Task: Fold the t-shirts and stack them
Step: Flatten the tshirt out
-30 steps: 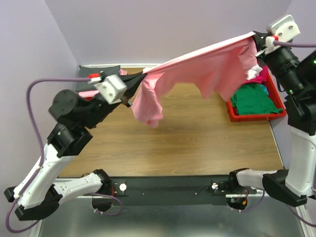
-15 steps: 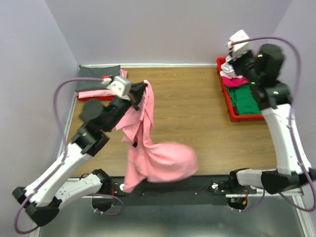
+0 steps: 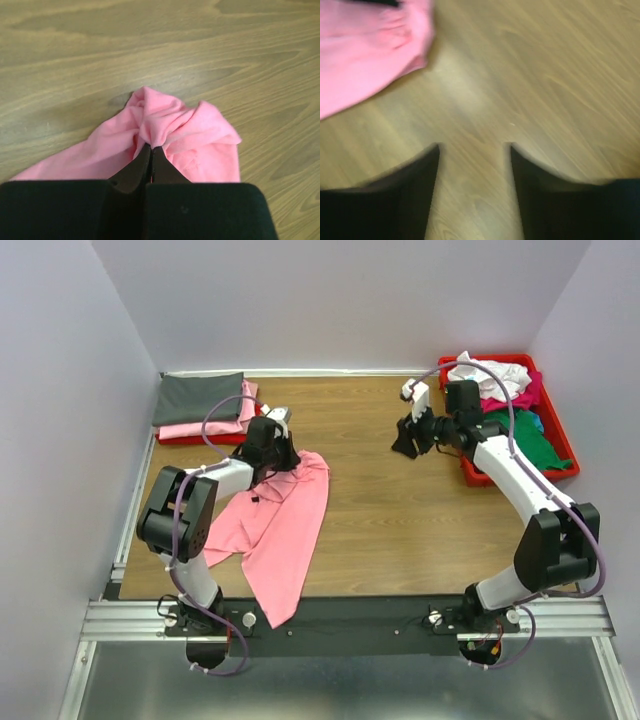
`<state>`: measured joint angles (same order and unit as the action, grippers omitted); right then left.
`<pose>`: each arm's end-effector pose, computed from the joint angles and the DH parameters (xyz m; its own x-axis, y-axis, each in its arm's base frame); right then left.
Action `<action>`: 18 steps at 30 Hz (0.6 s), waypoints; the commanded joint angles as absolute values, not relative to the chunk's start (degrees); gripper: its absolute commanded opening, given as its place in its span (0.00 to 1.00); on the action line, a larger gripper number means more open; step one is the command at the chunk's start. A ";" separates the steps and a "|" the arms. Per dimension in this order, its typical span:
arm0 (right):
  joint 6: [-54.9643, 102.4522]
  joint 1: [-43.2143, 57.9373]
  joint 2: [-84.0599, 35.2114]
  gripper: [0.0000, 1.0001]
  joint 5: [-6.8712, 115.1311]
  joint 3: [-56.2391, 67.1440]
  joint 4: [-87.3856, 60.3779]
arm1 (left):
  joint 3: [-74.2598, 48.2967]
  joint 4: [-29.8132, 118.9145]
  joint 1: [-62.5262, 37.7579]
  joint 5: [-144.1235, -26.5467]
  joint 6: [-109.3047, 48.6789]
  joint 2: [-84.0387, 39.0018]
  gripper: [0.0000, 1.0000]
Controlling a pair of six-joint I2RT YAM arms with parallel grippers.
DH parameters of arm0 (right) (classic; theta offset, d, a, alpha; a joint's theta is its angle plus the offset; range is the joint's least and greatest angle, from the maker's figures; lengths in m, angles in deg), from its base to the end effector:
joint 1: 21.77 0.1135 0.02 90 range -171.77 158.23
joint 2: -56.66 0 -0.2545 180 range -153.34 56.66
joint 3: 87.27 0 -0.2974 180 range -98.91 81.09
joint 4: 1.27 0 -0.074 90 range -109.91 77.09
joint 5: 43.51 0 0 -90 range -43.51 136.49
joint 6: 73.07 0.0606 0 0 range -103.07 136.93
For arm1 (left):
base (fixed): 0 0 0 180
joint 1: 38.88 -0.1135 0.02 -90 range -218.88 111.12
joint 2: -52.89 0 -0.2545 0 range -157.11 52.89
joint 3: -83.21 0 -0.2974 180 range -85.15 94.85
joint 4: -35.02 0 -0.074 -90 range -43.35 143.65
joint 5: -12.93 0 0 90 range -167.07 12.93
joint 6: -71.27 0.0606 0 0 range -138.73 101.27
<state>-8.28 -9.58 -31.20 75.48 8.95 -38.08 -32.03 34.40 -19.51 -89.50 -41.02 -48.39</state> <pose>0.3879 0.1138 0.2635 -0.3477 -0.4563 -0.8191 -0.7637 0.6447 -0.0350 0.3888 -0.1505 0.1080 -0.6971 -0.1476 -0.7016 0.2421 0.8727 -0.4240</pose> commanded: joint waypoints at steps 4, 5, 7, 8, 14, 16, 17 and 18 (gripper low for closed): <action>-7.33 -8.15 -29.03 0.89 97.79 16.92 -36.29 | -22.93 37.68 -19.11 -83.32 -38.17 -42.92 0.28; -7.33 -7.79 -29.56 0.89 99.12 17.45 -36.29 | -22.05 38.73 -19.11 -81.40 -37.55 -42.65 0.34; -7.68 -6.92 -31.67 0.89 102.63 18.59 -36.03 | -19.77 41.90 -19.20 -80.07 -35.97 -41.60 0.47; -7.33 -6.56 -32.72 0.89 103.00 18.60 -35.68 | -19.24 42.60 -19.28 -79.45 -35.44 -40.81 0.51; -5.14 -2.34 -41.42 0.89 97.56 14.21 -35.06 | -21.42 48.48 -19.20 -73.92 -32.27 -29.39 0.77; -3.04 -1.82 -44.32 0.89 96.16 10.26 -35.06 | -23.96 52.18 -19.28 -74.78 -32.18 -26.93 0.77; -2.33 -1.38 -47.46 0.87 94.76 8.94 -35.06 | -24.94 53.58 -19.20 -76.44 -32.53 -25.09 0.77; -1.45 -1.11 -48.97 0.86 93.96 7.62 -35.14 | -26.42 54.73 -19.20 -76.81 -32.88 -24.11 0.75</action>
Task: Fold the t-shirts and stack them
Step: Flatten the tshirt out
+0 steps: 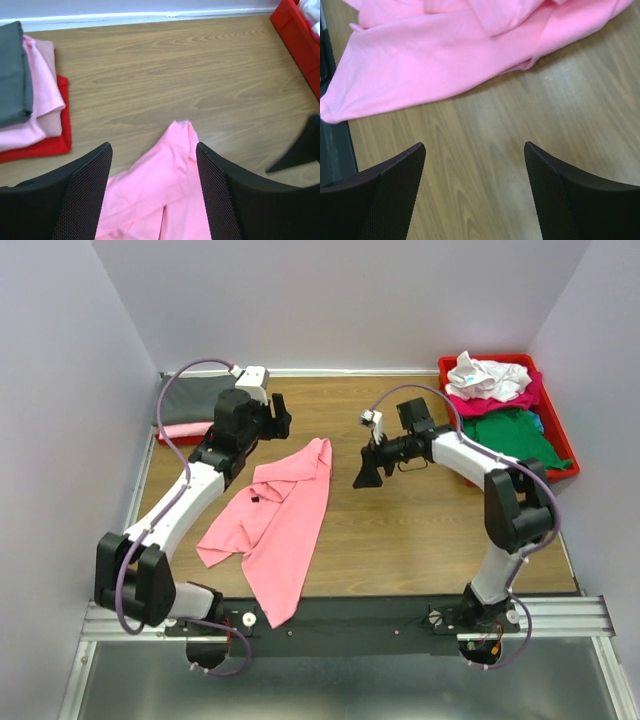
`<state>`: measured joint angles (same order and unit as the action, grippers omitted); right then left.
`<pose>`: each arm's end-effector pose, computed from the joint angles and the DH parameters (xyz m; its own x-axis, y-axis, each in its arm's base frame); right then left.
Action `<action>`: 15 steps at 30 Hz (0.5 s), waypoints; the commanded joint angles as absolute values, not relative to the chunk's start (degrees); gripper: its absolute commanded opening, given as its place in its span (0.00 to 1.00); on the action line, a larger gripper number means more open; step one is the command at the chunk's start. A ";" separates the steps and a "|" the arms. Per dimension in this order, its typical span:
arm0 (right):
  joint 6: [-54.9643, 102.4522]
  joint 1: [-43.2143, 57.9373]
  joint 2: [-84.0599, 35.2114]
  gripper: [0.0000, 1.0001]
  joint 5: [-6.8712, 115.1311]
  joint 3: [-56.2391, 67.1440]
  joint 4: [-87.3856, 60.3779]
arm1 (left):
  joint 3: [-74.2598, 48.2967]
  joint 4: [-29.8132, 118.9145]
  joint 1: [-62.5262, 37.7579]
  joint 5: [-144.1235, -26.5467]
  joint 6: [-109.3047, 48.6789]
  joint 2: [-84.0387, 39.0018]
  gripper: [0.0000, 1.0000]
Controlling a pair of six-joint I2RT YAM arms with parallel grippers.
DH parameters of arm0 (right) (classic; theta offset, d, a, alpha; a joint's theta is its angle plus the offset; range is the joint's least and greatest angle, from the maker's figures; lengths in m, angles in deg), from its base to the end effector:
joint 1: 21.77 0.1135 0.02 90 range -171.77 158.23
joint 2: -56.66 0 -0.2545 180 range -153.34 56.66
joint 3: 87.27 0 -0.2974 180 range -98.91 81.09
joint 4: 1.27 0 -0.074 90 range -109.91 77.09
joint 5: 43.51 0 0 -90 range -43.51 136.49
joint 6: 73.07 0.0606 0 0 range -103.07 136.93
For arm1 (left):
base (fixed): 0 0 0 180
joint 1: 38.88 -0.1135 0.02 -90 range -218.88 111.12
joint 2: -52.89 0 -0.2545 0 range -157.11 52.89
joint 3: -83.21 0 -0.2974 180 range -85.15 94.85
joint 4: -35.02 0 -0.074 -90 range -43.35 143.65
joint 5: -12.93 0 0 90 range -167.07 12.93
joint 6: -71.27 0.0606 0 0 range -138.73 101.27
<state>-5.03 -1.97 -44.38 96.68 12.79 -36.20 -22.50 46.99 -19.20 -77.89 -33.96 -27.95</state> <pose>0.3693 0.1824 0.1627 -0.4916 -0.4314 -0.7565 -0.8675 0.3188 0.3819 0.3788 -0.1364 0.2881 -0.3804 -0.1429 -0.9137 0.2587 0.9321 -0.2535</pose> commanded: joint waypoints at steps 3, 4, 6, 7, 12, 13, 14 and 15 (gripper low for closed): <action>1.10 -0.32 -54.24 0.84 92.28 2.79 -35.14 | -32.23 56.05 -19.20 -79.97 -33.94 -21.56 0.72; 2.59 0.03 -55.57 0.82 91.58 0.86 -35.14 | -33.98 56.41 -19.20 -79.97 -34.55 -21.38 0.70; 4.00 0.82 -58.64 0.81 89.30 -0.82 -35.14 | -34.18 58.15 -19.11 -79.19 -34.99 -22.25 0.68; 4.53 1.17 -59.53 0.80 88.77 -1.44 -35.23 | -33.83 58.78 -19.11 -79.10 -35.08 -22.95 0.67; 6.64 2.84 -63.22 0.79 87.62 -3.99 -35.23 | -32.33 60.89 -19.02 -78.66 -34.29 -27.79 0.66; 7.08 3.10 -64.18 0.79 87.36 -4.34 -35.23 | -31.81 61.24 -18.85 -78.39 -33.94 -28.49 0.66; 7.61 3.54 -64.72 0.79 86.92 -5.30 -35.23 | -31.63 61.68 -18.76 -77.52 -33.59 -29.89 0.66; 8.05 3.72 -65.24 0.79 87.01 -5.74 -35.23 | -31.36 61.94 -18.76 -77.60 -33.24 -30.60 0.66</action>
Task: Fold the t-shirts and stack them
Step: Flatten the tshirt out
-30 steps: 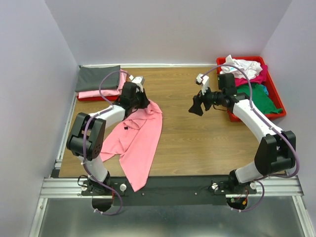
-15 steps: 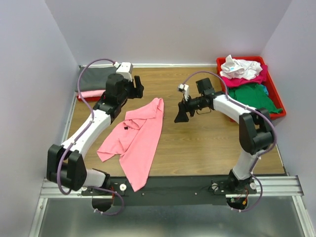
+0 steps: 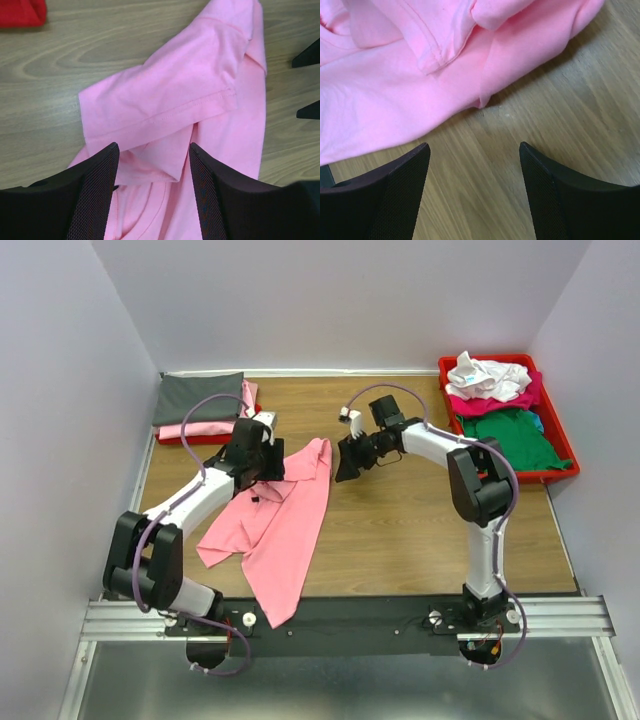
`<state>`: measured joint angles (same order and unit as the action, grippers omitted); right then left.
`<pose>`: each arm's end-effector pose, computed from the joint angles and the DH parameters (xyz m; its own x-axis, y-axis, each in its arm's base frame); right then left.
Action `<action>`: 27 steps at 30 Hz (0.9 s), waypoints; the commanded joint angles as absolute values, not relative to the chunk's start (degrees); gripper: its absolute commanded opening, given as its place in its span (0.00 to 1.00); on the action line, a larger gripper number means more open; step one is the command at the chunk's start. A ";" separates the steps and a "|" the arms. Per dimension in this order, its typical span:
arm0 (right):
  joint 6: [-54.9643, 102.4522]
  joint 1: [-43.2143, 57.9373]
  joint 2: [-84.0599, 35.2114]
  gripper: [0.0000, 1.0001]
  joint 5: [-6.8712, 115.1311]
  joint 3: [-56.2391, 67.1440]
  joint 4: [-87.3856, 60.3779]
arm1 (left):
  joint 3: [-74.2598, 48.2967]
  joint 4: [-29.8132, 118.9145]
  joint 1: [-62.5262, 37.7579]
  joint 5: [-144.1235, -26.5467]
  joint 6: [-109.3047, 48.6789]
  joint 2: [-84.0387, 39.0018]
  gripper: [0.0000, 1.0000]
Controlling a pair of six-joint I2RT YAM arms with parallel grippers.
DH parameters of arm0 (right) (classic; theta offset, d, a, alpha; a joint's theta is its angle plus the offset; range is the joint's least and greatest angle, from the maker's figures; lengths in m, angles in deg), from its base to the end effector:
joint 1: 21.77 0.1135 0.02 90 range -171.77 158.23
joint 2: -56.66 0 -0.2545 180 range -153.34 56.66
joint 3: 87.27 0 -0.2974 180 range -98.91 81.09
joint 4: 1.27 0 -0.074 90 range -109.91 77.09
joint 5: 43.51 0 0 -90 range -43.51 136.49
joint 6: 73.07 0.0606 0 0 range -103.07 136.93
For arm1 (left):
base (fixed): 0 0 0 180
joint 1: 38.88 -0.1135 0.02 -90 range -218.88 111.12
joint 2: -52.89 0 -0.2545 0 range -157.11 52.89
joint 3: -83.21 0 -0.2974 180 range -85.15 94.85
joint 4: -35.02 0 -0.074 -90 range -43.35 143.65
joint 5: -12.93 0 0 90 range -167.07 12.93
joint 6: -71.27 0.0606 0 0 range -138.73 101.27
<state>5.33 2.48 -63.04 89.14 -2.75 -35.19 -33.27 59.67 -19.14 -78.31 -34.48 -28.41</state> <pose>0.4207 0.2345 0.1119 -0.6323 -0.4470 -0.6328 -0.7710 0.4429 0.4576 0.3422 -0.1242 0.1835 -0.7069 -0.0346 -0.7064 0.1671 0.9623 -0.2144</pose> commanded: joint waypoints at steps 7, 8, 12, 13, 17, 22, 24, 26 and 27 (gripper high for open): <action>11.65 5.92 -70.60 0.74 86.75 -10.22 -35.23 | -30.31 62.21 -18.32 -75.76 -31.22 -37.45 0.66; 12.00 6.09 -71.04 0.74 86.57 -10.75 -35.23 | -30.05 62.21 -18.32 -75.49 -31.13 -38.33 0.66; 13.50 6.18 -72.63 0.65 85.43 -12.51 -35.15 | -27.94 63.00 -17.97 -72.86 -30.78 -42.64 0.66; 13.68 6.10 -73.15 0.59 85.34 -12.60 -35.23 | -27.41 63.09 -17.88 -72.42 -30.69 -43.52 0.66; 14.20 6.18 -74.04 0.35 86.30 -13.31 -35.23 | -25.56 63.26 -17.70 -69.61 -30.51 -44.76 0.48; 13.68 6.10 -72.64 0.06 85.52 -12.69 -35.32 | -24.16 63.88 -16.91 -68.72 -30.95 -42.39 0.07; 12.71 6.10 -69.83 0.00 84.81 -11.47 -35.32 | -24.07 64.67 -16.39 -68.99 -31.39 -39.58 0.00; 11.48 6.10 -65.63 0.00 83.94 -10.41 -35.23 | -24.15 65.28 -16.21 -69.60 -31.83 -35.73 0.00; 11.13 6.10 -64.21 0.00 83.67 -9.97 -35.23 | -24.24 65.29 -16.12 -70.30 -31.92 -34.23 0.00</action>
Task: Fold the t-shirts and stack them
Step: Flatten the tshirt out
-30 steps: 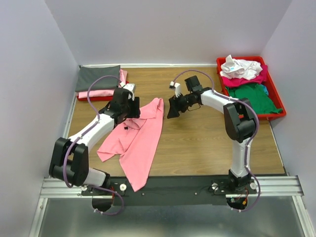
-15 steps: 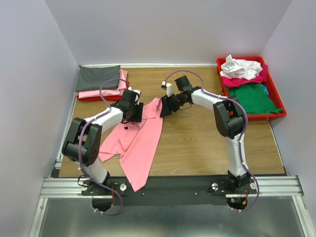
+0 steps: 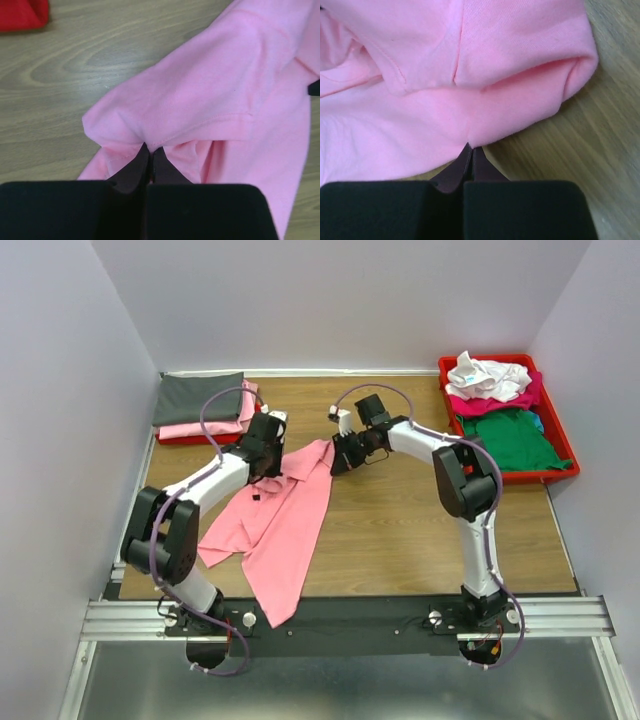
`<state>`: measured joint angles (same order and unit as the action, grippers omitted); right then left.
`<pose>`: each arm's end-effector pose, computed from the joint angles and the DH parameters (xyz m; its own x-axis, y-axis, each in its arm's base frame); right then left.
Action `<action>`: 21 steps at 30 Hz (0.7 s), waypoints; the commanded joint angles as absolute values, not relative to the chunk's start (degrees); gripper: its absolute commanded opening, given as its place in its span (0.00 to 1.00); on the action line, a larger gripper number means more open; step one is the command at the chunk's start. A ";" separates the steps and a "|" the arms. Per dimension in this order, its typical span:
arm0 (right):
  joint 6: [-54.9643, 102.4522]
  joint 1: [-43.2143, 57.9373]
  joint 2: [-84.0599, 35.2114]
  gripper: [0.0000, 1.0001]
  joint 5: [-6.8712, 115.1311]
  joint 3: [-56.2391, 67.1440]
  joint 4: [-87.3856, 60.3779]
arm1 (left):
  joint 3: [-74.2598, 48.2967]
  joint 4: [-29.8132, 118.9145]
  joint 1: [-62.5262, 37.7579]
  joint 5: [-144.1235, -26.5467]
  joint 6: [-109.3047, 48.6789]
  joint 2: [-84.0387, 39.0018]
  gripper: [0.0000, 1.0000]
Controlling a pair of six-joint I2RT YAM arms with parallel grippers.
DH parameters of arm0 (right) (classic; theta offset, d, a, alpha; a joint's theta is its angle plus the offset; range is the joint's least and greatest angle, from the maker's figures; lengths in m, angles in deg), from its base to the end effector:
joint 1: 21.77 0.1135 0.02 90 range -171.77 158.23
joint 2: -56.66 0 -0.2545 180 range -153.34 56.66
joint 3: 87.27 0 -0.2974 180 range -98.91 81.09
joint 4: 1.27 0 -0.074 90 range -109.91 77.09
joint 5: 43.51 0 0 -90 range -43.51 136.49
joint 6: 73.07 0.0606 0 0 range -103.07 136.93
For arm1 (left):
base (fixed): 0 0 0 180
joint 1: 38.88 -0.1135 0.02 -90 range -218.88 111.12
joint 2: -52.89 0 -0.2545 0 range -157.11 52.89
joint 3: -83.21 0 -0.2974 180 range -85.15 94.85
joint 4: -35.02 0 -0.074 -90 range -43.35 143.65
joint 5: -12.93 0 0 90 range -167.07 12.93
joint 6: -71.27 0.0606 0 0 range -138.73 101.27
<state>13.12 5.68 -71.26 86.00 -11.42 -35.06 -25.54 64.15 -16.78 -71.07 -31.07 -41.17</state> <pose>0.4378 0.2709 0.0925 -0.7035 -0.4232 -0.5709 -0.7068 0.5003 0.5001 0.3683 -0.1427 0.1463 -0.7799 0.0873 -0.6198 0.1513 0.9872 -0.0514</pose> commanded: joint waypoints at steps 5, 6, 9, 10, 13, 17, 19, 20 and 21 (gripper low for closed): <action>9.20 6.01 -54.72 0.01 79.73 -7.69 -35.32 | -22.76 67.83 -15.94 -73.81 -32.71 -22.56 0.00; 9.02 6.01 -53.05 0.00 79.02 -7.42 -35.23 | -22.14 68.36 -16.03 -74.43 -32.79 -20.87 0.00; 7.71 5.92 -43.40 0.00 75.77 -6.19 -35.58 | -19.42 70.46 -15.94 -78.89 -32.62 -15.42 0.00; 7.27 5.83 -41.54 0.01 75.06 -6.01 -35.67 | -17.49 70.82 -15.94 -80.14 -32.53 -14.45 0.00; 3.32 5.83 -33.10 0.00 70.32 -6.80 -37.42 | -13.19 71.70 -15.86 -85.67 -32.27 -10.32 0.00; -2.74 5.83 -23.43 0.01 61.28 -10.49 -40.68 | -7.12 71.53 -15.77 -93.84 -33.15 -6.62 0.00; -5.21 5.83 -20.44 0.00 59.24 -13.81 -44.18 | -5.01 70.83 -15.77 -96.40 -34.46 -5.39 0.00; -7.57 5.83 -18.16 0.00 56.97 -14.88 -45.50 | -3.34 70.48 -15.68 -98.32 -34.99 -4.08 0.00; -8.98 5.83 -17.18 0.01 56.17 -15.76 -46.73 | -2.63 69.95 -15.68 -99.47 -35.69 -3.54 0.00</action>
